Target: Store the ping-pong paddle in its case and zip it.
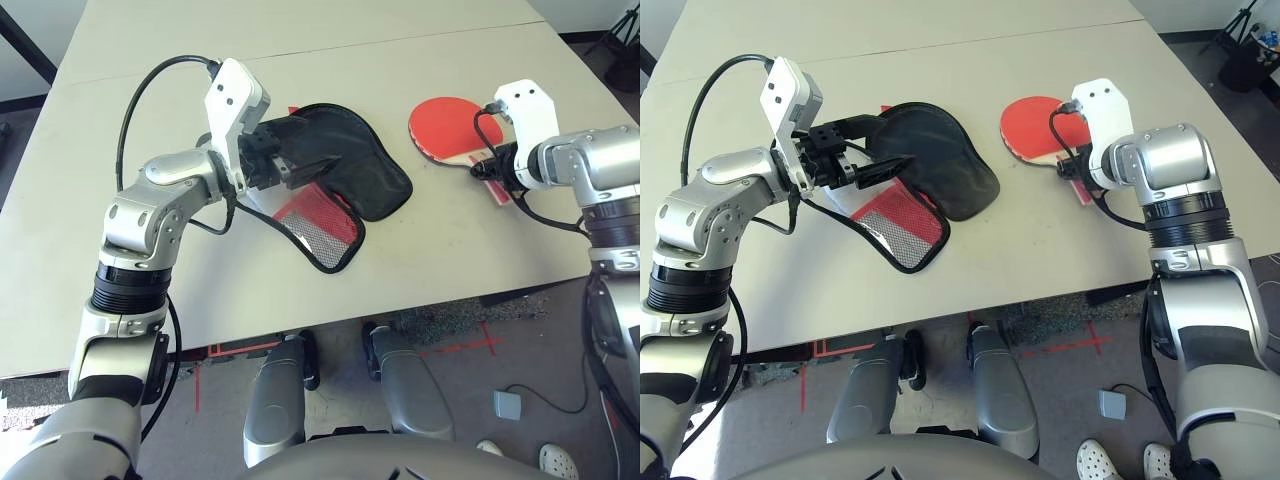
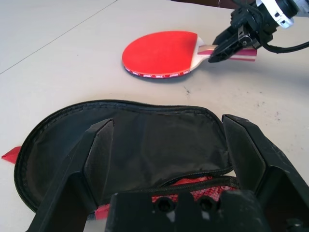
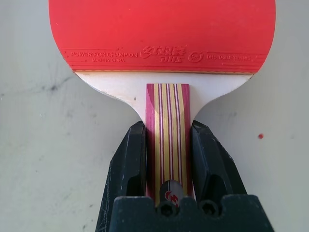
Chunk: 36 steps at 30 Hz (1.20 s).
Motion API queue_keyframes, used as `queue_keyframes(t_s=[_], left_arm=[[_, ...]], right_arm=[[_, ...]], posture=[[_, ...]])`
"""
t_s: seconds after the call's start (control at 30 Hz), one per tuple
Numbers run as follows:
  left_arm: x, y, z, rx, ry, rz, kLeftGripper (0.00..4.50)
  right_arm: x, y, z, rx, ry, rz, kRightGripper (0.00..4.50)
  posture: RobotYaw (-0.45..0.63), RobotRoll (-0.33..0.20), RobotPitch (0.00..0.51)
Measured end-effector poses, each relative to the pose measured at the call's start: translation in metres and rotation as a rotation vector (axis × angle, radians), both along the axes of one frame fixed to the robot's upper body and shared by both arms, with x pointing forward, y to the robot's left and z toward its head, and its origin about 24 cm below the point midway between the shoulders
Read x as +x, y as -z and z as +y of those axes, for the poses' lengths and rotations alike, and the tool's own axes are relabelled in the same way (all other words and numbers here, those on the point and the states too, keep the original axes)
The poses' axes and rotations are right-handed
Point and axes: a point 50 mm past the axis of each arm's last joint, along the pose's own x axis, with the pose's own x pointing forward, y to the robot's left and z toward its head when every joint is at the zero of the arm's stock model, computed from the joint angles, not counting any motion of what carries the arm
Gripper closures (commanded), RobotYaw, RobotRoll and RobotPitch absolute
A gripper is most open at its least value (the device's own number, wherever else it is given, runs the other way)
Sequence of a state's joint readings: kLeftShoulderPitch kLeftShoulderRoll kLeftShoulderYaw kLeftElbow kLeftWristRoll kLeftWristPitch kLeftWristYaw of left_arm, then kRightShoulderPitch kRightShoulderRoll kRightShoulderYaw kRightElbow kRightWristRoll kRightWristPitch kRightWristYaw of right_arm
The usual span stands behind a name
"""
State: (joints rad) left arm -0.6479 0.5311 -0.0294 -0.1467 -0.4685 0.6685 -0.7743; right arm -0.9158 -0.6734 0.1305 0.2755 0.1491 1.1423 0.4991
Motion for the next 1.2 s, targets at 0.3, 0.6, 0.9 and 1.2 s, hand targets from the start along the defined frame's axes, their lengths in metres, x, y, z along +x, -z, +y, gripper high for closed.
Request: queue_keyframes(t_s=[0.3,0.6,0.9,1.2], left_arm=[[0.0,0.0,0.0,0.002,-0.002,-0.004,0.0],[-0.004,-0.002,0.004,0.022,-0.028,-0.016,0.0],[-0.007,-0.011,0.021,0.133,-0.113,-0.054,0.0],[-0.012,-0.013,0.021,0.16,-0.115,-0.064,0.0]], right_arm=[[0.003,-0.024,0.047,0.022,-0.167,-0.124,3.35],[0.004,-0.015,0.108,0.093,-0.332,-0.115,3.35],[0.007,0.007,0.134,0.1,-0.402,-0.046,3.35],[0.012,0.024,0.141,0.087,-0.431,-0.002,3.35]], posture=[[-0.01,0.0,0.235],[0.05,0.0,0.242],[0.09,0.0,0.245],[0.12,0.0,0.244]])
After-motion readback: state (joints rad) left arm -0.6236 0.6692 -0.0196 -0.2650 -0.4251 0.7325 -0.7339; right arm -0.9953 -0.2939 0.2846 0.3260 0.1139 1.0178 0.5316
